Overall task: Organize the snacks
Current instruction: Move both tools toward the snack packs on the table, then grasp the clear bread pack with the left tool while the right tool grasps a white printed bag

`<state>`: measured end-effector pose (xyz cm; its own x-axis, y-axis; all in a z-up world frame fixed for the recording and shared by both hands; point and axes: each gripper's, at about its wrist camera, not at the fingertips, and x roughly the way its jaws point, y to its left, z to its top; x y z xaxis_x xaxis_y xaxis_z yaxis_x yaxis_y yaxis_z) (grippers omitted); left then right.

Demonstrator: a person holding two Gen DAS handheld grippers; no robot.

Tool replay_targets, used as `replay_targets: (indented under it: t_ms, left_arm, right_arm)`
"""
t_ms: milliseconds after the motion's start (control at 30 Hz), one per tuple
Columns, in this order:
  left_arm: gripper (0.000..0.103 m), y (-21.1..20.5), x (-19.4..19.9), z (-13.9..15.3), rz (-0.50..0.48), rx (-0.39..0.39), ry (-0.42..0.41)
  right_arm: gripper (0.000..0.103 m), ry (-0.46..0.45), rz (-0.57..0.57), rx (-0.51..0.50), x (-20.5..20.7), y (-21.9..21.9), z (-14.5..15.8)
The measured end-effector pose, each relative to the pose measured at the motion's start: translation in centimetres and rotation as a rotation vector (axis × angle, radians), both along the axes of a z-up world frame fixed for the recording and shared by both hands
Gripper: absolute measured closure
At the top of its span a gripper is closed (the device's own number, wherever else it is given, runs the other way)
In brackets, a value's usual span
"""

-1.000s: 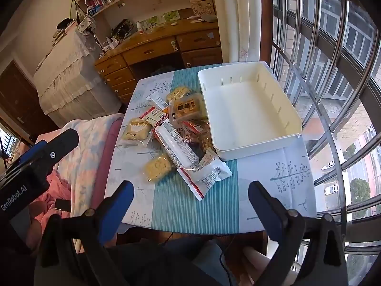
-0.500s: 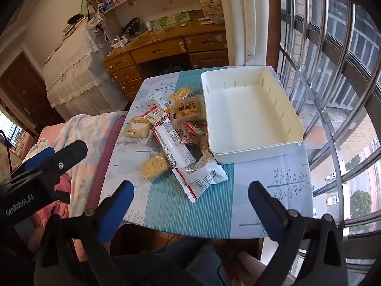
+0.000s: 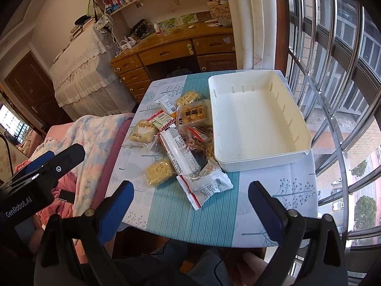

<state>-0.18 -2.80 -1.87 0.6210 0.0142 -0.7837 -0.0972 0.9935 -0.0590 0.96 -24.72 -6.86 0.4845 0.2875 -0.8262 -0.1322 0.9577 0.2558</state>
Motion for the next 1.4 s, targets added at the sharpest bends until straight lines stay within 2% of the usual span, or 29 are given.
replay_targets:
  t_ms: [300,733,933,1167,1267,1400]
  left_arm:
    - [0.001,3.4,1.9,-0.2,-0.076,-0.002,-0.011]
    - [0.001,12.9,5.8,-1.1,-0.265,-0.056,0.009]
    - [0.001,15.6,7.8,-3.0,-0.332,-0.050,0.084]
    - [0.001,16.5,11.7,-6.5,-0.383,-0.061,0.235]
    - [0.001,16.3,13.3,-7.8,-0.388,-0.059,0.274]
    - [0.001,16.6,15.6,-10.1,-0.362,-0.133,0.355]
  right_arm:
    - [0.005,0.011,-0.145,0.021,0.6,1.3,-0.5]
    - [0.006,0.046,-0.506,0.089,-1.0,6.9,-2.0]
    - [0.006,0.074,-0.669,0.132,-2.6,8.1,-2.8]
    - [0.006,0.171,-0.822,0.199,-4.0,7.2,-5.0]
    - [0.006,0.210,-0.871,0.246,-4.3,6.3,-6.3]
    - [0.006,0.272,-0.937,0.340,-4.2,4.6,-8.5]
